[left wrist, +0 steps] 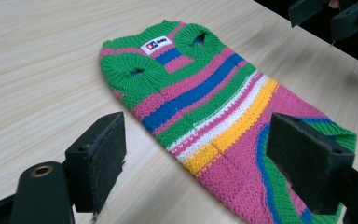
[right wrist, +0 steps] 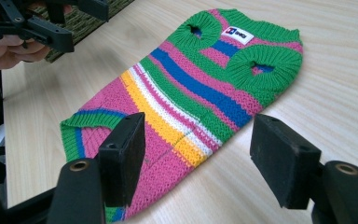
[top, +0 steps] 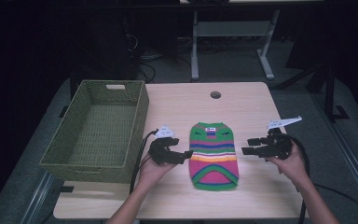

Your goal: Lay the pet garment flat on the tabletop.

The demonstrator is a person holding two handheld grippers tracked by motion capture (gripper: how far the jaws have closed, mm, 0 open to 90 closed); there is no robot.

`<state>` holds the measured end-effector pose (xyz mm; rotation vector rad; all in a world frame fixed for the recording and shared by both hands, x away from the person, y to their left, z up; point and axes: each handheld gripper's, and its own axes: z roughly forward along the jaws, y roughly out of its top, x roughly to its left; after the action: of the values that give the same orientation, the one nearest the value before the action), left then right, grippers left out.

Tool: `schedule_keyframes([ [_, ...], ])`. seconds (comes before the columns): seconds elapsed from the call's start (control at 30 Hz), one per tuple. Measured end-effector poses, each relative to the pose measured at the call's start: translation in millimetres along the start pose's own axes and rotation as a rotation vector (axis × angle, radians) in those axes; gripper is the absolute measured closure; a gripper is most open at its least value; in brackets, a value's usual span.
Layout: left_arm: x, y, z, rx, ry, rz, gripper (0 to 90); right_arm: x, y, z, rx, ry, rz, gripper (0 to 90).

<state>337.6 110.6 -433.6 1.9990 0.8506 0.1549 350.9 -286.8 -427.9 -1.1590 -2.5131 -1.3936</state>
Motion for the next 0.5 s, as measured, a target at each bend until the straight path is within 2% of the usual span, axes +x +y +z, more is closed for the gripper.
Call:
schedule_keyframes([
  [0.17,-1.2,-2.9,-0.6,0.005,-0.016,-0.007,19.8,-0.3,-6.5,-4.1,0.001,0.002,0.0,34.9],
  [0.5,-7.1,-5.7,-5.4,0.016,-0.027,0.013,19.8,1.4,-23.1,-17.1,-0.003,-0.014,0.007,34.3],
])
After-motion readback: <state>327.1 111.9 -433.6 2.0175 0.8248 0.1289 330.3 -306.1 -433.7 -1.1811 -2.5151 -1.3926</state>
